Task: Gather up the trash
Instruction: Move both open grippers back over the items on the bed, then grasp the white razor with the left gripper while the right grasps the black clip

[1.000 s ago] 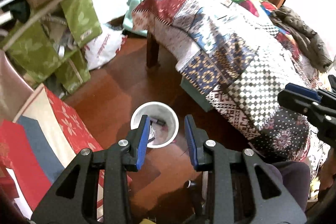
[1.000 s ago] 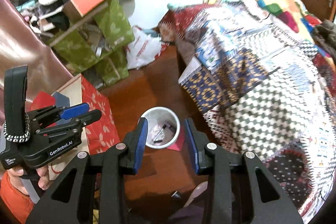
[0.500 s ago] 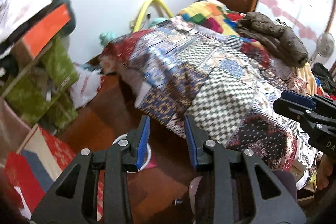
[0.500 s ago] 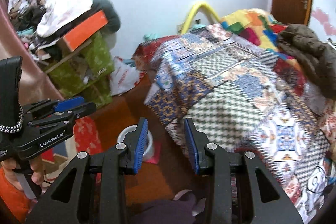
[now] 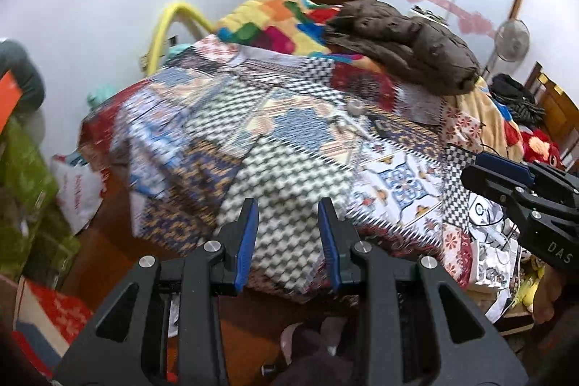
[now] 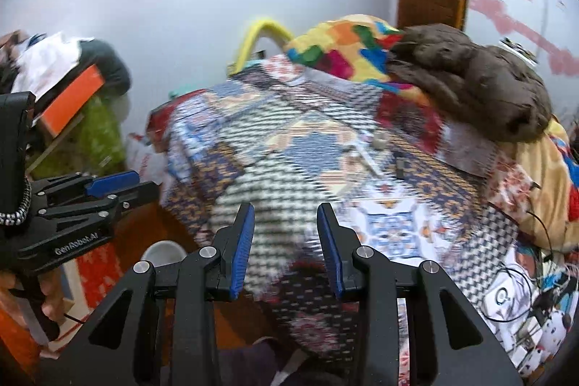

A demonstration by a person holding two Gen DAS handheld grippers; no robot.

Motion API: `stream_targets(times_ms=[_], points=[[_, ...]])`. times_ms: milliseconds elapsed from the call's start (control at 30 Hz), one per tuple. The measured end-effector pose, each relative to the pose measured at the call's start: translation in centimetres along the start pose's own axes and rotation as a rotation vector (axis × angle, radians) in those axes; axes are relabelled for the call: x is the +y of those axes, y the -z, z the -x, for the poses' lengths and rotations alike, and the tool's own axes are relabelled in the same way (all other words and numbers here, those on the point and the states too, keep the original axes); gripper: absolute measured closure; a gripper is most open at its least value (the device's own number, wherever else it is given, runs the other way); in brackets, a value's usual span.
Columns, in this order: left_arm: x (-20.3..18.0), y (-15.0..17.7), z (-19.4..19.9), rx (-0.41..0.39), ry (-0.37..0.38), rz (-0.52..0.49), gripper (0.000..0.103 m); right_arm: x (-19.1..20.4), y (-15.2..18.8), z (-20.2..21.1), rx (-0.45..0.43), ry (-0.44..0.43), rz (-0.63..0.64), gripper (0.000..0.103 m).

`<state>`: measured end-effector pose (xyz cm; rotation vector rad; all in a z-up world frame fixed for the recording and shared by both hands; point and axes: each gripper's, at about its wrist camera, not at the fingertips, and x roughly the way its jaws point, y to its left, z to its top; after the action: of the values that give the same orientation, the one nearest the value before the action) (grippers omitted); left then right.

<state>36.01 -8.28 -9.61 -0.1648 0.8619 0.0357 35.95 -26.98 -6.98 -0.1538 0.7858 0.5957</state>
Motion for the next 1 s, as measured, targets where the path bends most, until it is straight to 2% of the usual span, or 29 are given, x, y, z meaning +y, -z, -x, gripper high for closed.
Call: stream_targets(times_ms=[267,533,767,1000], points=[[-4.9,-4.2,-7.4,0.049,0.063,-0.034,0.068,-8.0,0.2,-2.6,0.025,0.101,-0.12,0.07],[-7.9,-6.5,-15.3,0.112,0.087,-0.045,0.068,-13.8,0.5,-7.3,0.069,0.15,-0.221,0.07],[-9.0,-8.3,-21.6,0.132,0.105,0.017,0.068,-16.9,0.7,-11.7,0.092,0.18,-0.239,0.07],[-11.1,-9.6,-28.0,0.162,0.137,0.03,0.068,-18.8,0.7,-15.5,0.105,0.174,-0.248,0.07]])
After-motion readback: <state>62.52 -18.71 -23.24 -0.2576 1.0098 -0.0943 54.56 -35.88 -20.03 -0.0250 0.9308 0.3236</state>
